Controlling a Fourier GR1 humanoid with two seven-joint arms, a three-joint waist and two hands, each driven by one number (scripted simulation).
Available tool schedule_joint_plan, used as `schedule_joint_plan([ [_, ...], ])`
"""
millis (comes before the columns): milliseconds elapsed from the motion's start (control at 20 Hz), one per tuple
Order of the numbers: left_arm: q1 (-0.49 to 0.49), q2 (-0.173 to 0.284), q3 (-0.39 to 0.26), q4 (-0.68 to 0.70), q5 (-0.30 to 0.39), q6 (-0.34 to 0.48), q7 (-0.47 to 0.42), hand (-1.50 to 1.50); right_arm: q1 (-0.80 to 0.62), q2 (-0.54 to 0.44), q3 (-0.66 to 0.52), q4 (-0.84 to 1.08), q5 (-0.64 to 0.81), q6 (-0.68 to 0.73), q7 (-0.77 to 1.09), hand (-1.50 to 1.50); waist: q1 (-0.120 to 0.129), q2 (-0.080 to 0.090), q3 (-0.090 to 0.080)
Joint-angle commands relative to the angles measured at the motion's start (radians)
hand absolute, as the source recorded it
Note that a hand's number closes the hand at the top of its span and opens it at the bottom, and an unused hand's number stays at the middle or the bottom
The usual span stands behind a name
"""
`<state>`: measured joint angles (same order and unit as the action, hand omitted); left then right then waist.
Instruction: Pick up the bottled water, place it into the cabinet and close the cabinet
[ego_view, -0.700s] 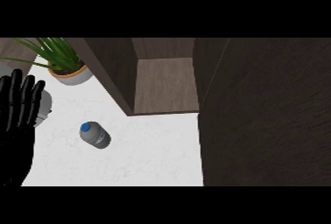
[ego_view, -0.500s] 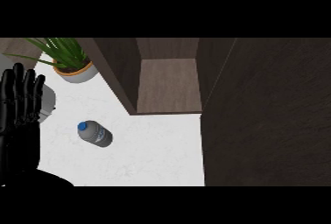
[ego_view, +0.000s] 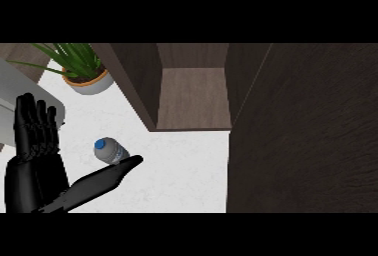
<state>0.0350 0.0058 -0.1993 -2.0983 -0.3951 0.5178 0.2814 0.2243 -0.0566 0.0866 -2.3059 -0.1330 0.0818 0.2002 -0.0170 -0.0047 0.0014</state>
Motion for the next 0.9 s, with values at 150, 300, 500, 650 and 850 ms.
schedule_joint_plan([
  [150,0.027,-0.006,-0.325,0.036,-0.263,0.303,0.180,-1.50,0.192,-0.018,0.015,-0.137,-0.079,0.064,0.021,-1.50,0.004,0.001,0.000],
  [300,0.063,-0.006,-0.308,-0.049,-0.322,0.247,0.265,-1.50,0.317,0.016,0.087,-0.222,-0.009,0.062,-0.015,-1.50,0.008,0.000,-0.001],
  [500,0.024,-0.006,-0.377,0.023,-0.425,0.345,0.358,-1.50,0.399,0.012,0.109,-0.215,-0.016,0.097,-0.069,-1.50,0.004,0.000,0.000],
  [650,0.081,-0.006,-0.360,0.050,-0.386,0.355,0.278,-1.50,0.412,-0.007,0.104,-0.282,-0.041,0.091,-0.025,-1.50,0.007,0.001,-0.001],
  [850,0.098,0.041,-0.262,0.017,-0.315,0.356,0.236,-1.50,0.450,0.004,0.123,-0.270,-0.005,0.086,-0.074,-1.50,0.006,0.001,-0.002],
])
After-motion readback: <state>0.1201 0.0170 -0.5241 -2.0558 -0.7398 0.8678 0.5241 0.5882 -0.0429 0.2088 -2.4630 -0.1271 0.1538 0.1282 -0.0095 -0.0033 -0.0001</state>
